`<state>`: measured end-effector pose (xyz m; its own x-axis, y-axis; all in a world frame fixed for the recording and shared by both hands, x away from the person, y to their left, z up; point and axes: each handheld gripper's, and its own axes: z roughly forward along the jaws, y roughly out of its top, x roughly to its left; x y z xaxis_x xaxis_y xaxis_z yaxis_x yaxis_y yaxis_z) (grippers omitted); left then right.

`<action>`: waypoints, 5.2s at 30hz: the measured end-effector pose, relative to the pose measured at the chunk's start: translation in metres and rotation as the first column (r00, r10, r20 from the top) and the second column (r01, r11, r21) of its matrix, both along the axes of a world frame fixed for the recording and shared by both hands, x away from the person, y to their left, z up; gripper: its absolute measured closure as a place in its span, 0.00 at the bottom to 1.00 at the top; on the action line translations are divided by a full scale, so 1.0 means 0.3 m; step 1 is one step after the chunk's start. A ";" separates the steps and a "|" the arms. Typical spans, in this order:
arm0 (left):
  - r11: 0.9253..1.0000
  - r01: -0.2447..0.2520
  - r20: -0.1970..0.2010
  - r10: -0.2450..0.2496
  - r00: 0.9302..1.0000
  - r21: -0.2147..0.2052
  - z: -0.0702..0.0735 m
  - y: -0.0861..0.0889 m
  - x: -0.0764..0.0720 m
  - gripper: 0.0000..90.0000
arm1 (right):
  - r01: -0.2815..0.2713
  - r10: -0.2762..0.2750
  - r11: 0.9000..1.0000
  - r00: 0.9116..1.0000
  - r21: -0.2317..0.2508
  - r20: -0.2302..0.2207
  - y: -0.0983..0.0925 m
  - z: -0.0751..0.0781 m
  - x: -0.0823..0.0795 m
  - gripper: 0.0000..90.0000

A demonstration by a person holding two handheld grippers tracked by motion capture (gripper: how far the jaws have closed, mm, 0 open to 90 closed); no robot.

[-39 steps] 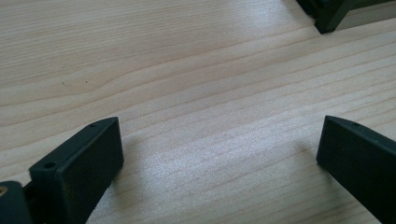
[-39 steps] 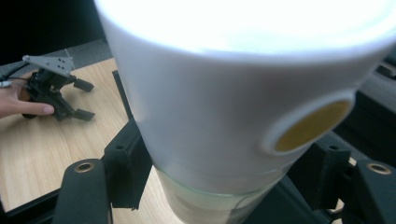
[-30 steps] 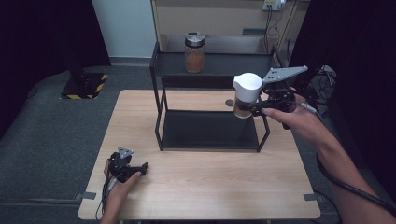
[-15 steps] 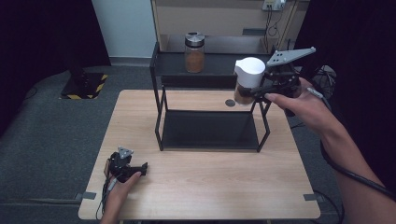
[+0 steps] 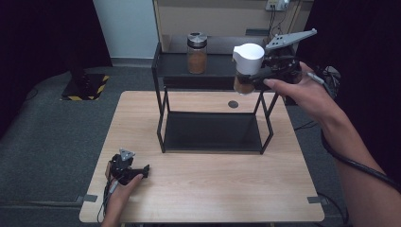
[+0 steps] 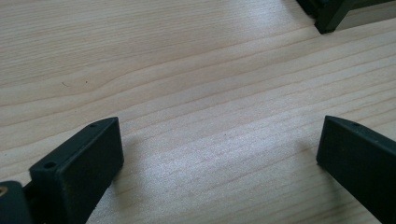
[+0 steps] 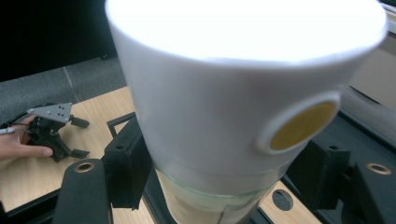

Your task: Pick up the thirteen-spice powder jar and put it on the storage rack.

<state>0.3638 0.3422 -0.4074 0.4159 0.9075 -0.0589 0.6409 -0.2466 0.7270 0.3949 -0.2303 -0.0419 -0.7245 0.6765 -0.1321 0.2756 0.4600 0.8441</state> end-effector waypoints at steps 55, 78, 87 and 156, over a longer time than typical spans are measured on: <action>1.000 0.007 0.000 -0.007 1.000 0.000 0.000 0.001 0.001 0.00 | 0.138 -0.138 0.990 0.990 0.036 0.002 0.057 0.010 0.211 0.35; 1.000 0.010 0.000 -0.010 1.000 0.001 0.000 0.002 0.001 0.00 | 0.165 -0.164 0.985 0.986 0.048 -0.009 0.059 -0.031 0.248 0.35; 1.000 0.010 0.000 -0.010 1.000 0.001 0.000 0.001 0.000 0.00 | 0.164 -0.163 0.984 0.987 0.065 -0.014 0.040 -0.041 0.245 0.35; 1.000 0.006 0.001 -0.006 1.000 0.002 0.000 -0.002 -0.003 0.00 | 0.188 -0.187 0.982 0.982 -0.024 0.013 0.054 -0.001 -0.024 0.09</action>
<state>0.3629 0.3415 -0.4073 0.4213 0.9051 -0.0569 0.6386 -0.2515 0.7273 0.3876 -0.2142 -0.0422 -0.5835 0.7966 -0.1578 0.3498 0.4219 0.8365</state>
